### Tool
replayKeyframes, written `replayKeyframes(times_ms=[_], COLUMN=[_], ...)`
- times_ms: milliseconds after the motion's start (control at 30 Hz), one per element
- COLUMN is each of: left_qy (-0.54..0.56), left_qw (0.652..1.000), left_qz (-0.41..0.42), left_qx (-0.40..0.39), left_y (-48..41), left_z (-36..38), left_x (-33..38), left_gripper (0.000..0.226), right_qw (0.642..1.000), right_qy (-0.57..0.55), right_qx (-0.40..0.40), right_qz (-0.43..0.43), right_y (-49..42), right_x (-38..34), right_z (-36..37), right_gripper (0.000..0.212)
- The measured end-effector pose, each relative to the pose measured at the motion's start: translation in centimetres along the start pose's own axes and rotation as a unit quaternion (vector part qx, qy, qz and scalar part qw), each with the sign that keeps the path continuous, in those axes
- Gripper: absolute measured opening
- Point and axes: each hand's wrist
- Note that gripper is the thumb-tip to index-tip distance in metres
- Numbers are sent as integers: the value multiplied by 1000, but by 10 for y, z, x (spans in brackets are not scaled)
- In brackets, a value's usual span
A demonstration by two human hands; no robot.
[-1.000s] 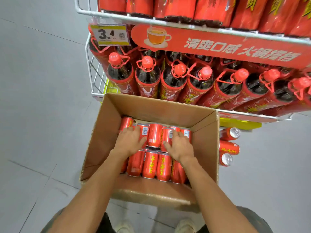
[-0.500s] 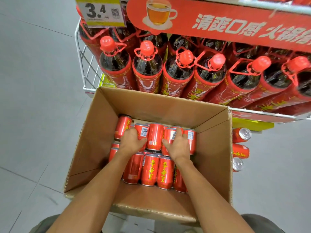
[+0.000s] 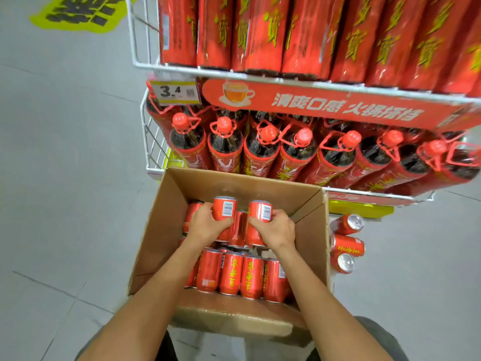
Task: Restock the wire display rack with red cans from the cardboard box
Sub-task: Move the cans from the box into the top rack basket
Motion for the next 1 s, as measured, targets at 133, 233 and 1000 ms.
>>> replayKeyframes(times_ms=[133,233,1000], left_qy=[29,59,196], left_qw=[999,997,950], left_qz=[21,42,242], left_qx=[-17,-32,-26], left_y=[53,107,376], left_z=[-41,-84,-289], left_x=[79,151,685], left_gripper=[43,42,49], right_qw=[998,996,929], right_qy=[-37,-63,-221], right_qx=[18,31,141], right_qz=[-38,-63,-262], right_y=[58,114,406], right_x=[-45,-84,-349], right_z=[-75,-141,-662], right_gripper=[47,46,54])
Point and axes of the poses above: each hand's wrist, its own y-axis away from the middle knuckle, its own z-axis out of the palm, x = y × z, and after that the axes turned 11 degrees about y, right-handed
